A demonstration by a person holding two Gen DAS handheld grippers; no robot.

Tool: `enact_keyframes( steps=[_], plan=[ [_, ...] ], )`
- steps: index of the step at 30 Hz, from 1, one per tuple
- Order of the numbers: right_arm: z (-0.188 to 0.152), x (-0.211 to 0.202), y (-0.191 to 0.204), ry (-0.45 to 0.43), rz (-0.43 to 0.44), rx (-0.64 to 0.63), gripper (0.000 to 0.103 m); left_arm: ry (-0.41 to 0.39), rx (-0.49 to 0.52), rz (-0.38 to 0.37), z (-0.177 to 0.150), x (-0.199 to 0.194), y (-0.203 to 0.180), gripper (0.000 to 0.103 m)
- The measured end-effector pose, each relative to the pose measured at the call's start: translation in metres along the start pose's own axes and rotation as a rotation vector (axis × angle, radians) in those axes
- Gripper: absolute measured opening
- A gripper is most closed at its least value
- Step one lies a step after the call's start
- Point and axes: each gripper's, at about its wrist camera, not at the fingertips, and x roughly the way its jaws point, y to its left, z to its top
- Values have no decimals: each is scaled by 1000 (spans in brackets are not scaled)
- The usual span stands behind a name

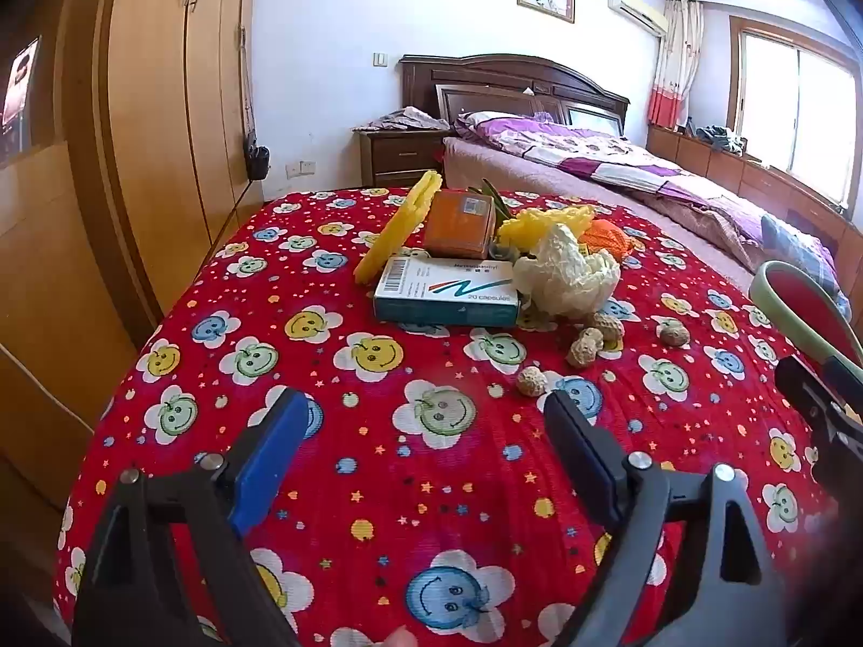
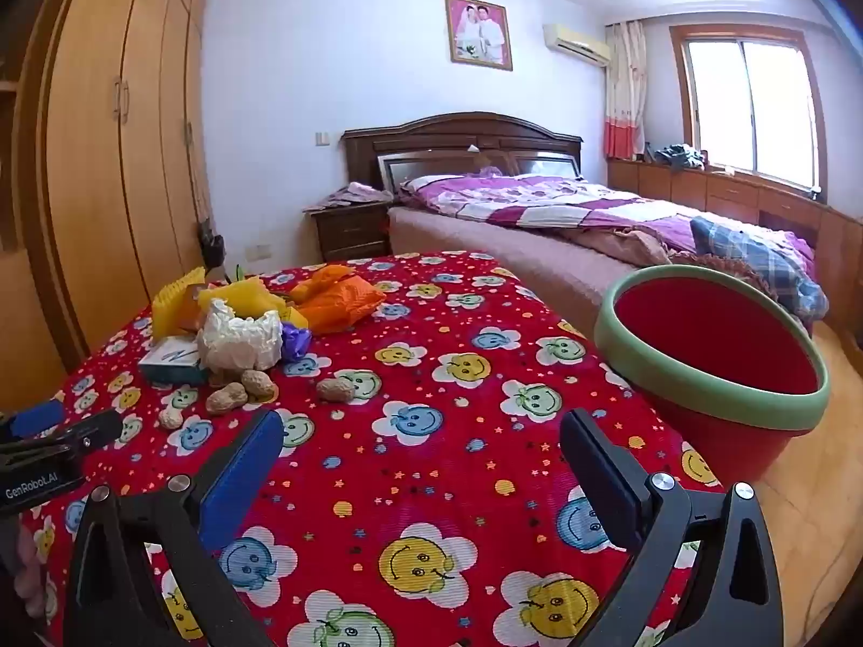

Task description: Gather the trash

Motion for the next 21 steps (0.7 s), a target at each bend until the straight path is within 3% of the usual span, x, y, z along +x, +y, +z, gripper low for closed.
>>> enact_keyframes(
  steps=[21],
  plan=[
    [0, 2, 1, 8, -2, -2, 102, 9, 6, 7, -3, -1, -3, 89]
  ],
)
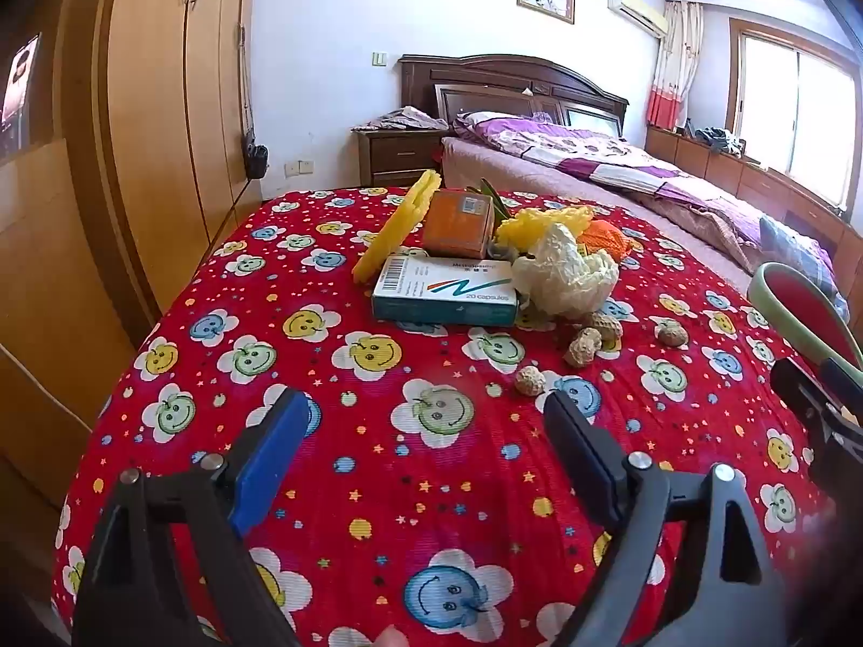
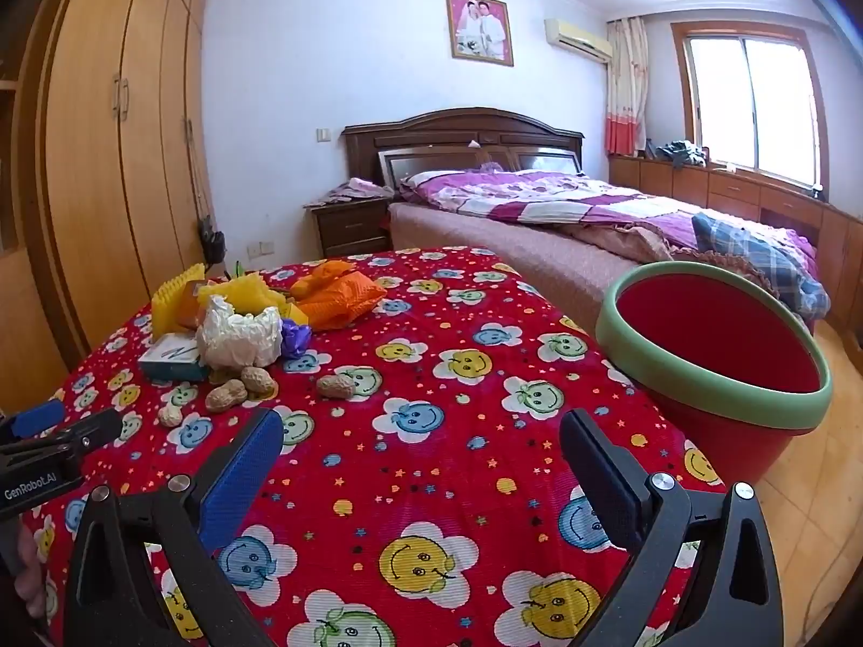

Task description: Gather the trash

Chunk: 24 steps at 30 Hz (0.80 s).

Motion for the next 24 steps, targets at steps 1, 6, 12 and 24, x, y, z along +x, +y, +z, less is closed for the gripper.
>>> enact_keyframes(
  steps=[1, 6, 12, 24],
  plan=[
    [-1, 0, -1, 1, 0, 0, 102, 0, 0, -1, 0, 0, 0, 89],
    [0, 1, -1, 2, -2, -1, 102, 0, -2, -3, 0, 0, 1, 89],
    [-1, 1, -1, 3, -1, -1, 102, 0, -3, -3, 0, 0, 1, 89],
    [0, 1, -1, 5, -1, -1, 102, -1, -6, -4, 3, 2, 1, 89]
  ],
)
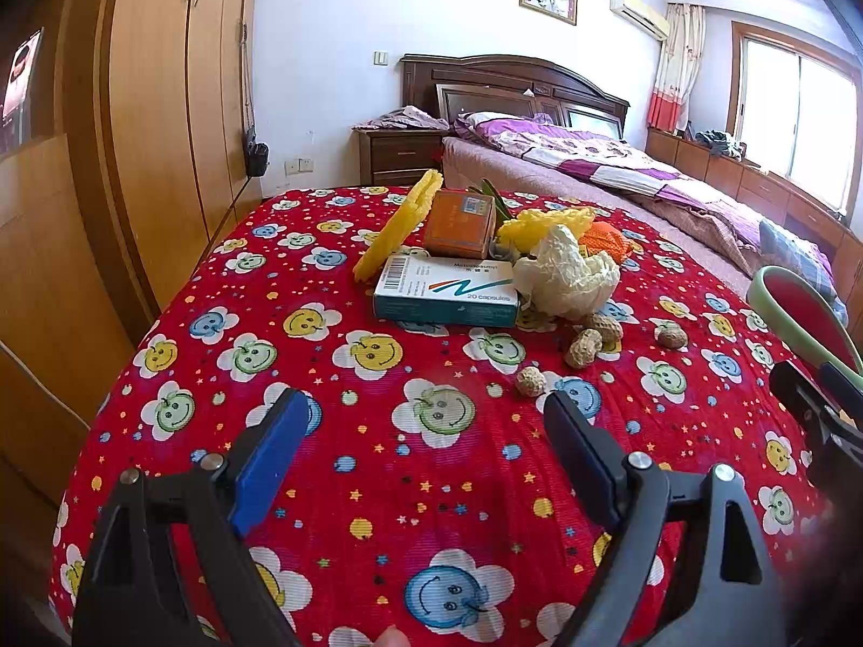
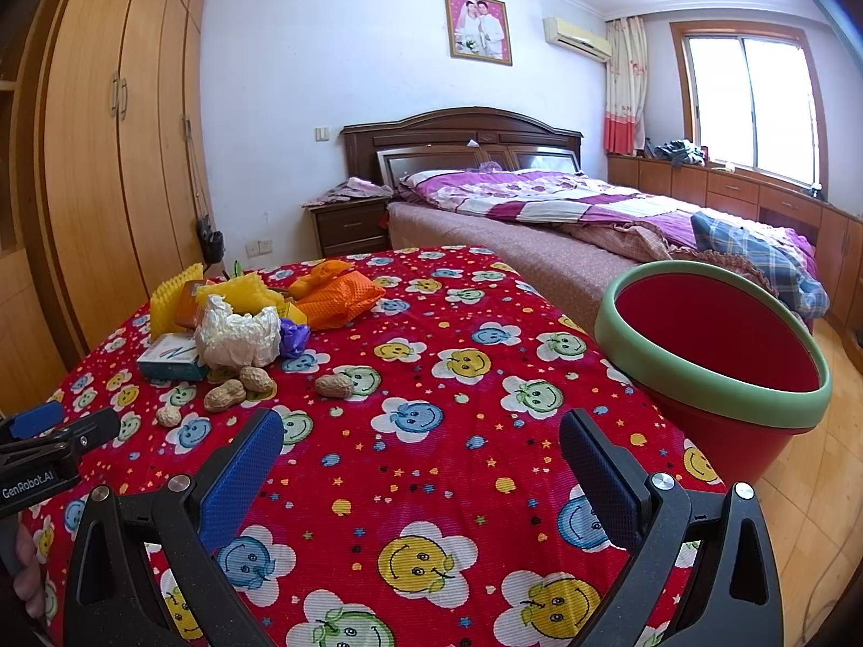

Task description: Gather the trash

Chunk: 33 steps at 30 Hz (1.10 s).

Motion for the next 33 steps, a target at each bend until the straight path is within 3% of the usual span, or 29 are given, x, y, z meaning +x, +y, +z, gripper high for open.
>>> enact_keyframes(
  steps=[33],
  plan=[
    [0, 0, 0, -1, 0, 1, 102, -1, -7, -4, 1, -2, 2, 89]
  ],
)
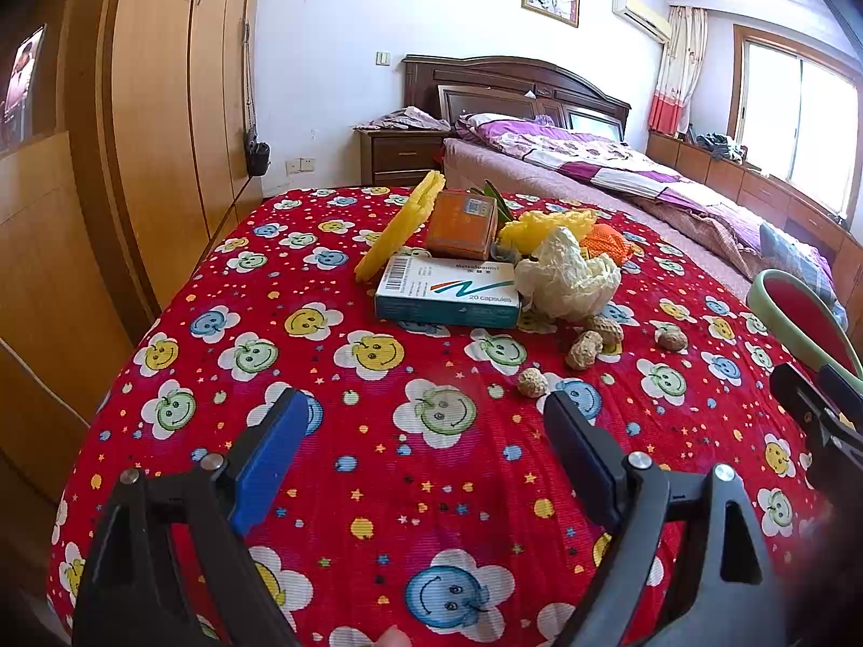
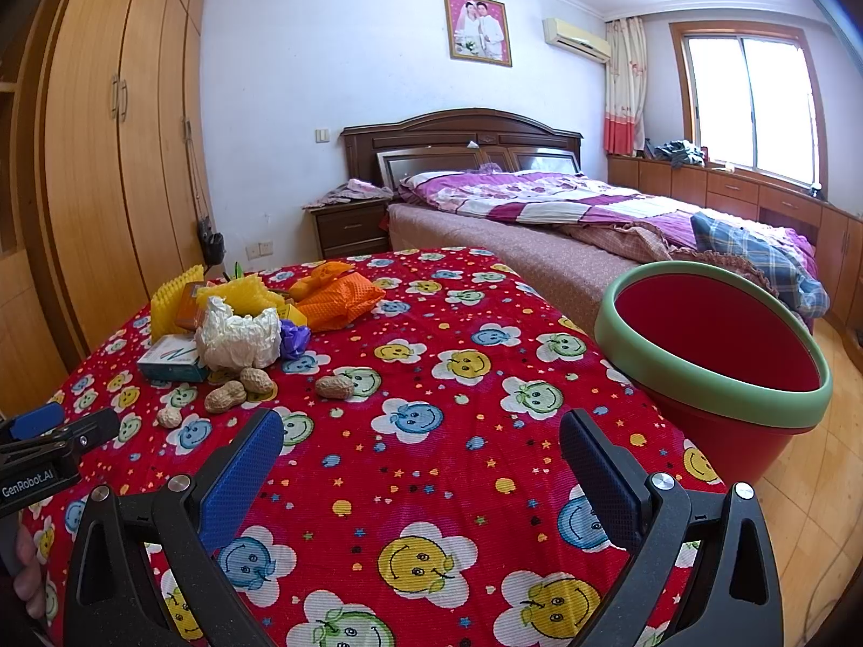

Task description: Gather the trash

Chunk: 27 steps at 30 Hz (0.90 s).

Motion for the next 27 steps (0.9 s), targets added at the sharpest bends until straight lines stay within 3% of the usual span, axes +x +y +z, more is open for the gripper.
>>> enact_keyframes(
  steps=[20, 27],
  plan=[
    [0, 0, 0, 2, 3, 1, 102, 11, -5, 2, 1, 0, 1, 89],
    [1, 4, -3, 29, 11, 7, 102, 41, 16, -39, 11, 4, 1, 89]
  ],
)
